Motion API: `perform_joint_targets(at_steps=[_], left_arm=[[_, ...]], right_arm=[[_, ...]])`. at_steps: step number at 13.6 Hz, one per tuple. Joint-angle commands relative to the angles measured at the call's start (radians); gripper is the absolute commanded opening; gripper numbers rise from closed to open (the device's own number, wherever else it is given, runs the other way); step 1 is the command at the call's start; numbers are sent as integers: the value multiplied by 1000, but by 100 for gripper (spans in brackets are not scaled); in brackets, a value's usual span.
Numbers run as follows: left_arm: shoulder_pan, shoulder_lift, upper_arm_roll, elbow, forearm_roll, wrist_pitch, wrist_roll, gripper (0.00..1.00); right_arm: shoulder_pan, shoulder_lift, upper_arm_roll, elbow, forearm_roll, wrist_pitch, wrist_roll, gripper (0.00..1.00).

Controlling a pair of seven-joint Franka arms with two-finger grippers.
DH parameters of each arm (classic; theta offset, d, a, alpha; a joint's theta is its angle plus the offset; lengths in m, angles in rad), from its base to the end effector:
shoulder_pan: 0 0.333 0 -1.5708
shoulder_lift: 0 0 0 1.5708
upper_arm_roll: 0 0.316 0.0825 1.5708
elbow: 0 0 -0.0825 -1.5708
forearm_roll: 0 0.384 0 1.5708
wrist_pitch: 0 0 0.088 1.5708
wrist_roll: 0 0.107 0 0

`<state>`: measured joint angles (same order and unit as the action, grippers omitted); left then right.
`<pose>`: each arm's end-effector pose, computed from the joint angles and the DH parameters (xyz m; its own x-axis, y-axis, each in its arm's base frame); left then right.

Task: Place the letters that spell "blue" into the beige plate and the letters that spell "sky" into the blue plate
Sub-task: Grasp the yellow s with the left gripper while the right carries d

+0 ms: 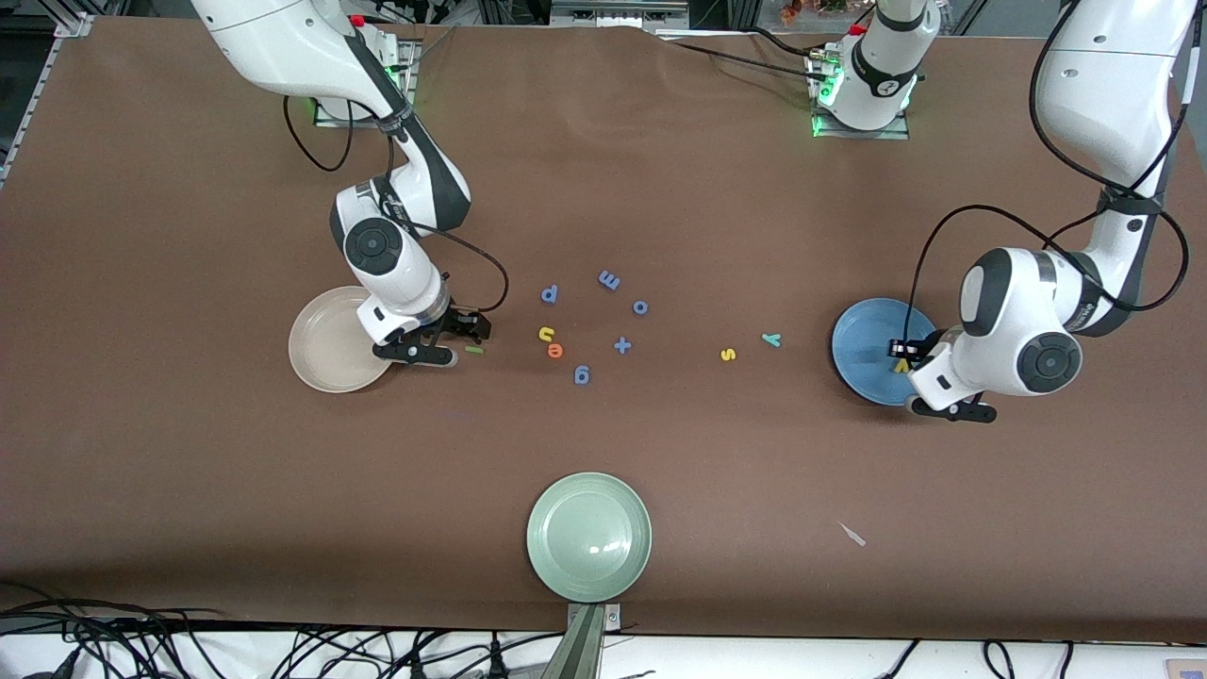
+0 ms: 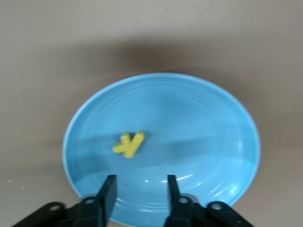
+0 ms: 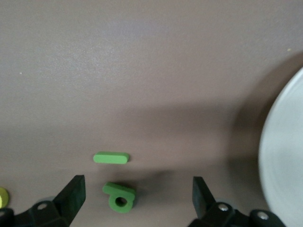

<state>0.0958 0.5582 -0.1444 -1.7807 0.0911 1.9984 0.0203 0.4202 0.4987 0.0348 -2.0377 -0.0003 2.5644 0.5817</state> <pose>0.6185 -0.0195 0.2226 0.9389 -0.1084 -0.3267 -0.1088 -0.9939 0.0170 0.5399 0.2638 0.1979 0.9913 -0.1307 0.0146 -0.1303 -0.9910 -0.0293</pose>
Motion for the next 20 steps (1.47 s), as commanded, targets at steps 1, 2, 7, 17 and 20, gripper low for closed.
perform_joint_targets(at_steps=[1,2,7,17,20], left_arm=[[-22,-18,-81,35,6,-42,-97,100],[-34,-17,-124,65,9,-71,-182,100],[-224,24,-158,179,15,-81,-492,100],[-330,146,-156,147,125,160,-597,83],[-317,158,-156,63,125,322,-599,83]], right_arm=[[3,-3,37,-13,10,22,53,100],[3,-3,39,-22,10,25,53,100],[3,6,45,-76,8,97,53,99],[3,20,47,-72,-3,93,33,0],[-3,-6,47,-72,-3,82,3,0]])
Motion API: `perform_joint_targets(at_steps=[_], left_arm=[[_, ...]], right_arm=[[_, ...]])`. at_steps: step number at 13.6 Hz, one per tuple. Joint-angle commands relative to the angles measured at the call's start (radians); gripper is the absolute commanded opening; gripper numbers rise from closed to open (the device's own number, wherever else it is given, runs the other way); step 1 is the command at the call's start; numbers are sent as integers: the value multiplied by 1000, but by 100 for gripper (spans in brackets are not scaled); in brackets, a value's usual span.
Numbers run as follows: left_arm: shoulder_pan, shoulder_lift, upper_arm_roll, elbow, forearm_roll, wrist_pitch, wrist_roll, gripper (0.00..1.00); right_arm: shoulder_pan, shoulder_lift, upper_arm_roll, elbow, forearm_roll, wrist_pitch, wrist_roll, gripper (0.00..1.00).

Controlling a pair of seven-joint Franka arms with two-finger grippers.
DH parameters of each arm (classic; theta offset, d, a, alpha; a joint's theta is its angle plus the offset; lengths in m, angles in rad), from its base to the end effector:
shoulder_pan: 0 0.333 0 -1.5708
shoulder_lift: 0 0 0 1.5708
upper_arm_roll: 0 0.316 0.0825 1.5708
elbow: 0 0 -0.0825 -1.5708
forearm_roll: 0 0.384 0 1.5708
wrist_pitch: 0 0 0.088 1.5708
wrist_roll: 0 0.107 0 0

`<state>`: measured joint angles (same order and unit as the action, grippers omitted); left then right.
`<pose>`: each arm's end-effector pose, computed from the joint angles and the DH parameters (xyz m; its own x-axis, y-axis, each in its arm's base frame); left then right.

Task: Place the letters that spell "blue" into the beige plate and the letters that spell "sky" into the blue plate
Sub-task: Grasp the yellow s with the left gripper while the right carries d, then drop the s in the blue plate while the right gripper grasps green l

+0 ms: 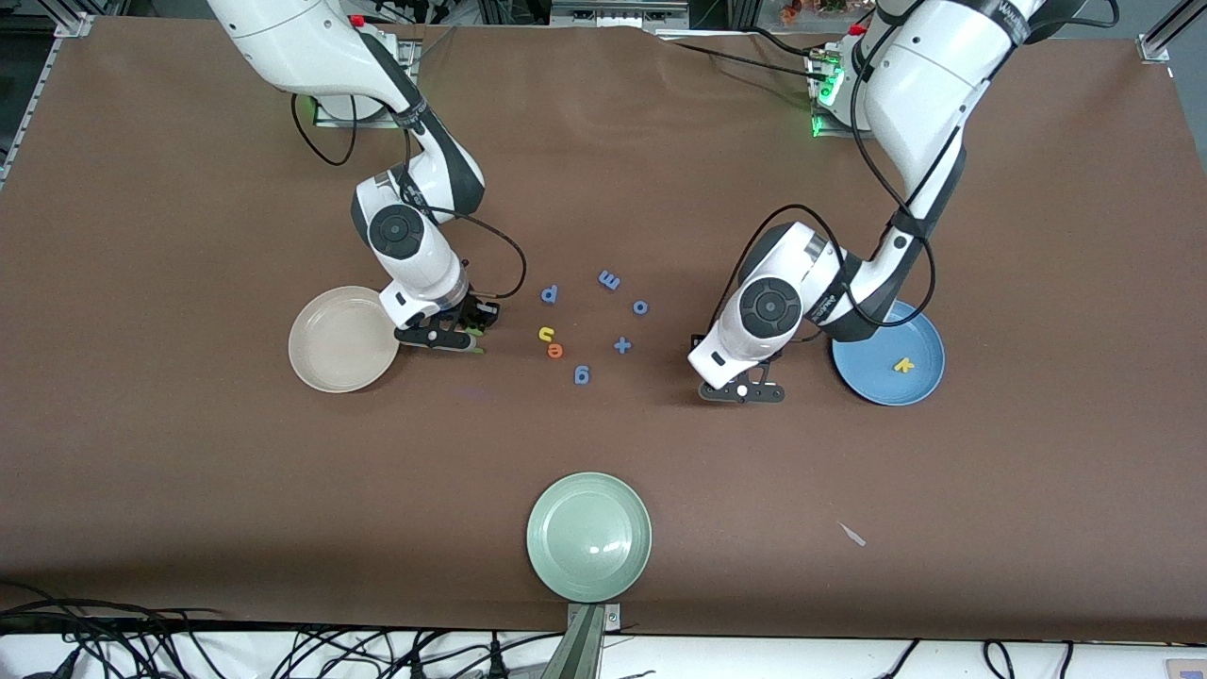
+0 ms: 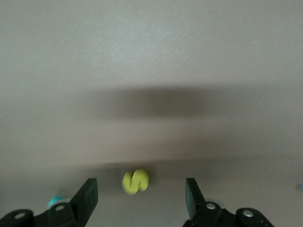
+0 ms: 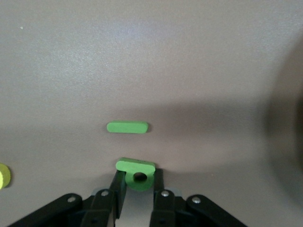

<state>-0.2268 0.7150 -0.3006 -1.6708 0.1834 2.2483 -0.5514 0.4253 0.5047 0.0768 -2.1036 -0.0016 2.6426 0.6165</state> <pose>0.5907 -0.3151 0.1937 0.9923 -0.0390 -0.1172 -0.0388 -0.9992 0.0045 0.5110 0.2808 0.1779 0.9924 -0.1231 0.0080 -0.1225 -0.9912 -0.0502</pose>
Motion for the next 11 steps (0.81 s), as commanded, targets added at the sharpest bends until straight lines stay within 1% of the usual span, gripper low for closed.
perform_joint_targets(at_steps=[1,2,3,4,6,7,8,9,11], left_arm=[[6,1,1,-53,33,74,-25,83],[6,1,1,-66,33,73,-27,81],[7,1,1,-76,33,73,-28,78],[9,1,1,-90,33,73,-27,76],[18,-3,1,-93,33,71,-25,74],[20,-8,1,-92,33,68,-25,74],[21,-11,1,-92,33,66,-22,71],[24,-11,1,-93,33,63,-19,64],[29,-12,1,-93,33,53,-16,43]], right_arm=[[-13,-37,4,-7,-1,-4,-46,0],[-28,-78,4,-4,-3,-71,-70,0],[-60,-128,4,0,-3,-160,-130,0],[-91,-170,3,1,-3,-211,-215,0],[-161,-213,-3,-6,-3,-283,-398,0],[-196,-228,-9,-10,-4,-297,-472,0],[-224,-238,-20,-16,-4,-315,-527,0],[-244,-238,-35,-18,-6,-323,-573,0],[-264,-221,-52,-38,-5,-294,-629,0]])
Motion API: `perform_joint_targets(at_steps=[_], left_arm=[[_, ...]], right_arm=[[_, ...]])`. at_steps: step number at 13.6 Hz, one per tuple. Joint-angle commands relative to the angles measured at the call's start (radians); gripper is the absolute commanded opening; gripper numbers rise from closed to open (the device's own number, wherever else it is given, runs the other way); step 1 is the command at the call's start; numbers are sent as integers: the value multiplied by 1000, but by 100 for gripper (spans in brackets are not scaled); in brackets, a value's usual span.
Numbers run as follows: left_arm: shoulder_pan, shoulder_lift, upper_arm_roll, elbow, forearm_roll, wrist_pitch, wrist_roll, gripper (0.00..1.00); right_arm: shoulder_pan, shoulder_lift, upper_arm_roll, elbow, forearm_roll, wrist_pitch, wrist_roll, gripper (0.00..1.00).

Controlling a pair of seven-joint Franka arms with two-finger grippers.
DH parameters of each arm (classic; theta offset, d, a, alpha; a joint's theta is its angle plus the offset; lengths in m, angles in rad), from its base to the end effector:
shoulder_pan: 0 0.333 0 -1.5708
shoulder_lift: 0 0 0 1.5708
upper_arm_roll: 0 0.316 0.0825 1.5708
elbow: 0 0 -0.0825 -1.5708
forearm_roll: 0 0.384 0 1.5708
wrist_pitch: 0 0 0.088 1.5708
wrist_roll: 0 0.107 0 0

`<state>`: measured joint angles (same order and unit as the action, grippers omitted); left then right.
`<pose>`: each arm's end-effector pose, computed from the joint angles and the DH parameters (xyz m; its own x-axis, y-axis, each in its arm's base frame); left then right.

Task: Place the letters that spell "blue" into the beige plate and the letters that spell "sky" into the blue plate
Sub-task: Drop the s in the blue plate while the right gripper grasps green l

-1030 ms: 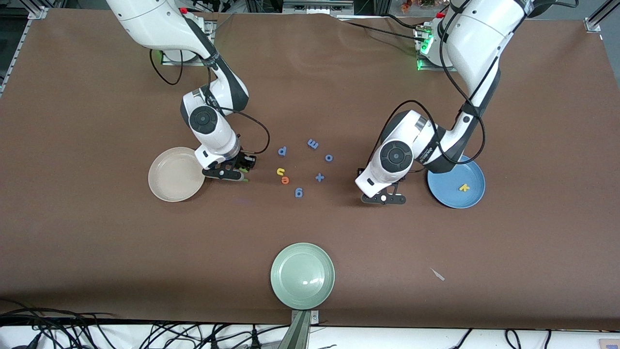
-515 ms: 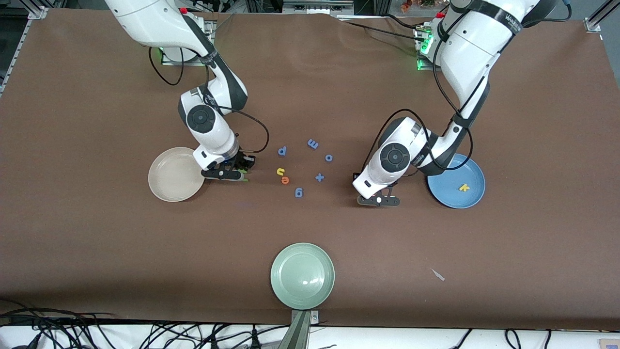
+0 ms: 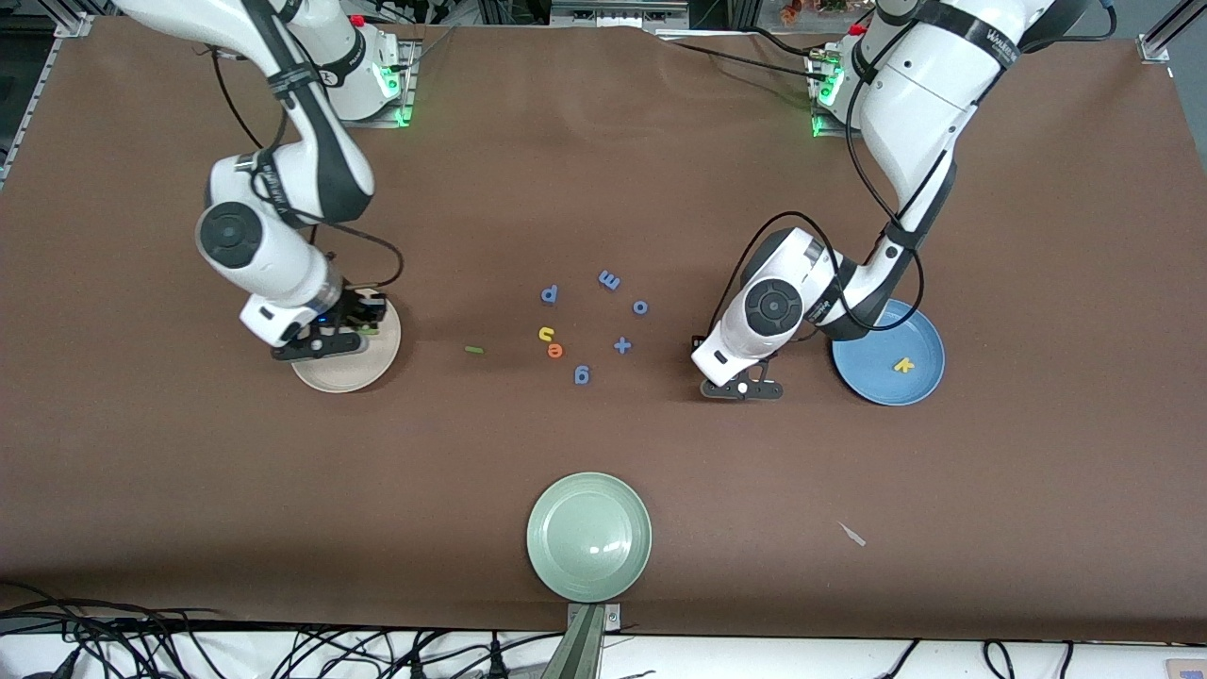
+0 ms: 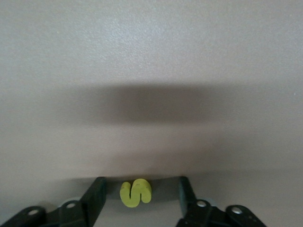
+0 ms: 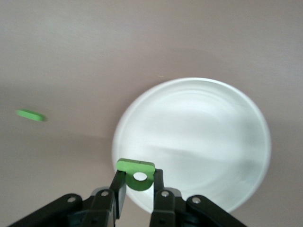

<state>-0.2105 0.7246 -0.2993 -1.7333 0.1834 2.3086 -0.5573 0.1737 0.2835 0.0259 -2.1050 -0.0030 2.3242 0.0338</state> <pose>0.5791 -0.3032 0.1678 0.9911 -0.0243 -0.1312 -0.0235 -0.9997 0.0079 0.5601 0.1131 0.2772 0.9840 0.1661 -0.0643 0.1662 -0.9861 -0.0030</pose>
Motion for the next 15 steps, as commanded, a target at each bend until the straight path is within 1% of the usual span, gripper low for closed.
perform_joint_targets(at_steps=[1,2,3,4,5,7,8,9,11,12,14,15], left_arm=[[16,-22,0,-31,33,-12,-6,29],[19,-24,0,-29,33,-27,-6,15],[19,-31,0,-28,33,-40,-3,5],[20,-37,0,-28,33,-52,-3,4],[20,-42,0,-26,33,-66,0,2],[36,-62,0,-19,33,-78,20,2],[49,-82,0,-14,33,-110,39,3],[65,-108,0,-12,33,-138,54,3],[112,-146,-1,-11,33,-188,109,3],[131,-160,-1,-9,31,-236,143,7],[155,-169,3,-6,33,-358,180,5],[187,-175,3,-8,33,-406,185,8]], right_arm=[[-14,12,-3,-49,-5,56,-46,0],[-14,17,-1,-56,-5,81,-45,16],[-13,16,-1,-56,-3,89,-40,32],[-11,13,6,-52,-3,89,-28,60],[-11,11,14,-47,-2,87,-28,72],[-10,6,32,-44,3,84,-26,79],[-10,5,35,-40,8,84,4,79],[19,12,48,-8,9,80,68,79],[113,84,49,83,9,72,219,79],[142,112,49,118,9,73,274,79],[187,176,51,173,11,78,377,80],[217,221,51,209,3,84,424,80]])
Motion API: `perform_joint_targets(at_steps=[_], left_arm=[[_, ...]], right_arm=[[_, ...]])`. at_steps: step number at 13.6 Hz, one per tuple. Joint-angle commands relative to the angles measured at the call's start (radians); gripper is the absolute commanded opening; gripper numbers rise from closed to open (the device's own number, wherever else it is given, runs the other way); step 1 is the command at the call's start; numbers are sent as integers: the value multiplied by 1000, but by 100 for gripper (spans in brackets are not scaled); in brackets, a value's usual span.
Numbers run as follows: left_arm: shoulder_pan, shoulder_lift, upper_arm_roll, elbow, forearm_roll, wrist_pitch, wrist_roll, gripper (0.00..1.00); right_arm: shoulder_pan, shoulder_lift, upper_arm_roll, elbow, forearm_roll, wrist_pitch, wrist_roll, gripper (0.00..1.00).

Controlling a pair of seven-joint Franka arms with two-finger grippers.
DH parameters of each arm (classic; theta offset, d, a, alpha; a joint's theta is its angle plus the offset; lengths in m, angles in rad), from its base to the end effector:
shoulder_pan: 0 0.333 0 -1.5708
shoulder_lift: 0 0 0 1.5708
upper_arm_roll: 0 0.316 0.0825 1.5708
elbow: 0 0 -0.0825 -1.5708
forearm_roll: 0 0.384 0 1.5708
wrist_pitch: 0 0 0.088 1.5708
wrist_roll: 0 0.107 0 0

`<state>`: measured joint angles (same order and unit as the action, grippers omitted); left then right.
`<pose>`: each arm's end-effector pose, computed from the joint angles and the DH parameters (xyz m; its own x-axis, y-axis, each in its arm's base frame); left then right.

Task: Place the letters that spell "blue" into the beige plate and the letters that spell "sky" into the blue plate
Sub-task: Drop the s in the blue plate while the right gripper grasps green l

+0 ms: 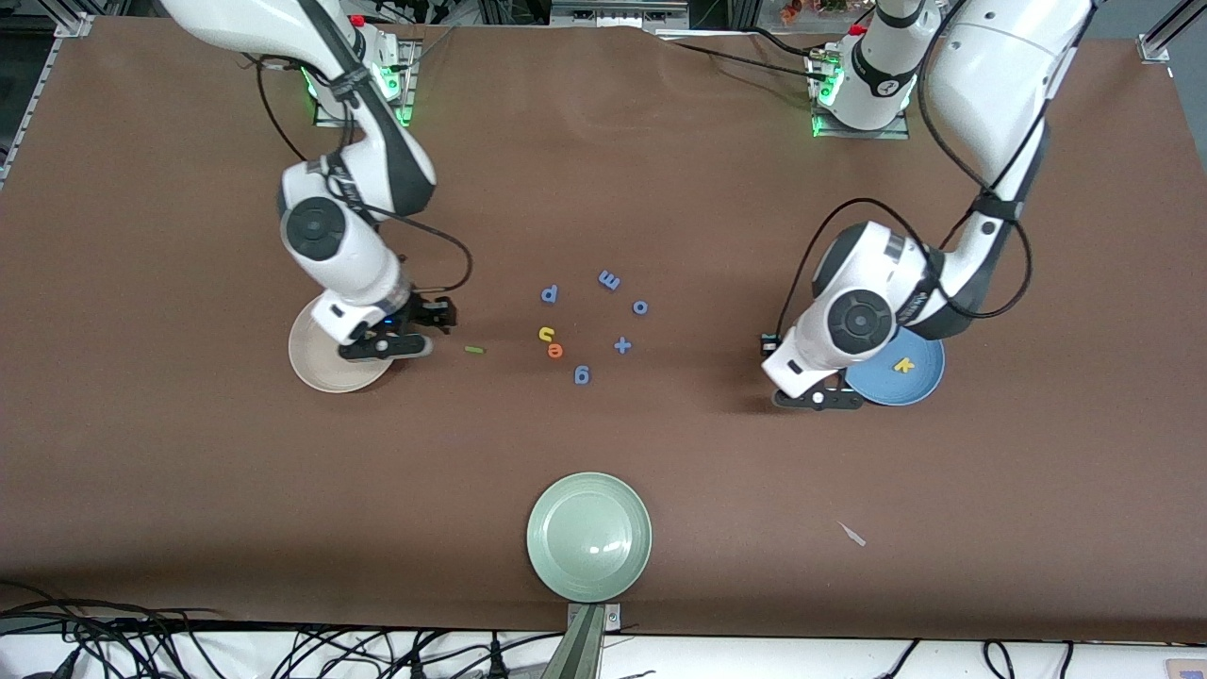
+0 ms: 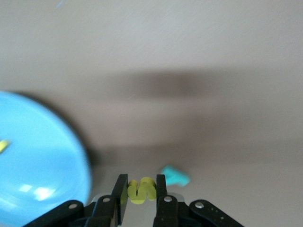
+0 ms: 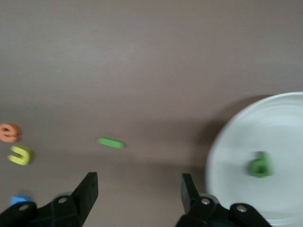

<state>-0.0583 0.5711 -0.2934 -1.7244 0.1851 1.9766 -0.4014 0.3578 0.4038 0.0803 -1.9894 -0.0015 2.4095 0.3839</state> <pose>0.6046 -0.1940 0.2448 0.9633 -0.0133 -0.2682 -0.0408 -0.9944 -0.0973 0.5545 0.2579 0.2611 0.9988 0.0485 0.0048 0.0486 -0.9982 -0.0348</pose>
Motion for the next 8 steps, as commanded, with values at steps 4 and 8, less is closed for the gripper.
perform_joint_targets(at_steps=[4,8], left_arm=[[98,-17,-12,-29,31,-113,36,7],[219,-1,-9,-26,15,-113,249,19]], right_arm=[[58,165,-4,93,-6,71,109,82],[56,188,-7,74,-8,132,109,82]])
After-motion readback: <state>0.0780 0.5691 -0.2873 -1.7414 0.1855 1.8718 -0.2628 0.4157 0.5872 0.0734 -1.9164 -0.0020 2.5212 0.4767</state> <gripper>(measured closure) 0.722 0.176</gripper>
